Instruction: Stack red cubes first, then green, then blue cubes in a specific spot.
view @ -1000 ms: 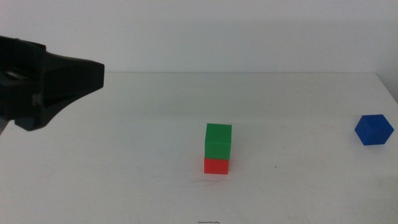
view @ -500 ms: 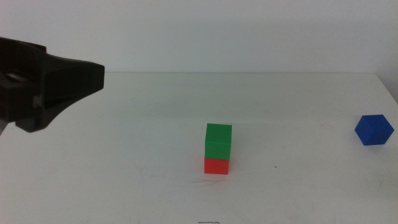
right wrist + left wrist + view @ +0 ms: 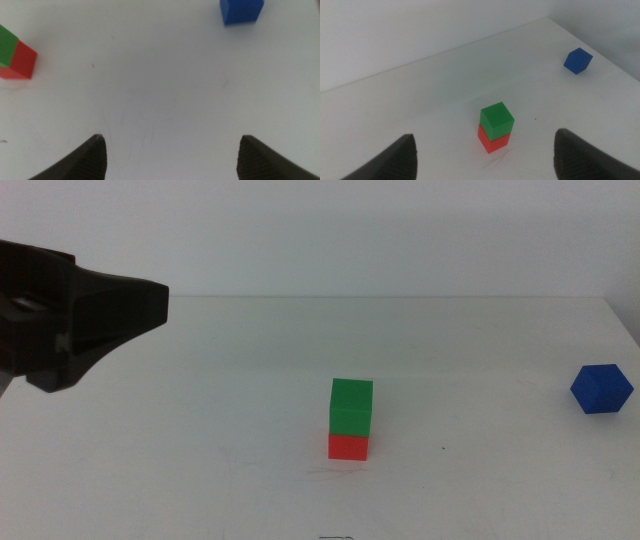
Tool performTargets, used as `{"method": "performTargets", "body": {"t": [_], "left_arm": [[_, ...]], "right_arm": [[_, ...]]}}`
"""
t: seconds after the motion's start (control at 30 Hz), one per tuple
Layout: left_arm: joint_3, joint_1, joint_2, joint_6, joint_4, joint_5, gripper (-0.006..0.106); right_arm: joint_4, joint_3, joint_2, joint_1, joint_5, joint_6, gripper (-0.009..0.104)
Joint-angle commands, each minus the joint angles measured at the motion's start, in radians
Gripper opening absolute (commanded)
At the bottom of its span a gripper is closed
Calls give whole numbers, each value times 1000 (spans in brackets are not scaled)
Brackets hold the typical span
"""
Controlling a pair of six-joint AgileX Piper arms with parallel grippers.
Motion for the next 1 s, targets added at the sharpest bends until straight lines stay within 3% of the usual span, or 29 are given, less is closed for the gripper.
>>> {"method": "performTargets", "body": {"t": [0.0,0.47,0.97], "left_arm": [[-27,-2,0,2,-10,-69,94],[-27,-2,0,2,-10,-70,94],[-27,-2,0,2,-10,-70,94]], "right_arm": [[-1,-69,76,2,4,9,67],[18,-112,277,2,5,9,67],[-47,-623,742,-55,183,-58,72]]}}
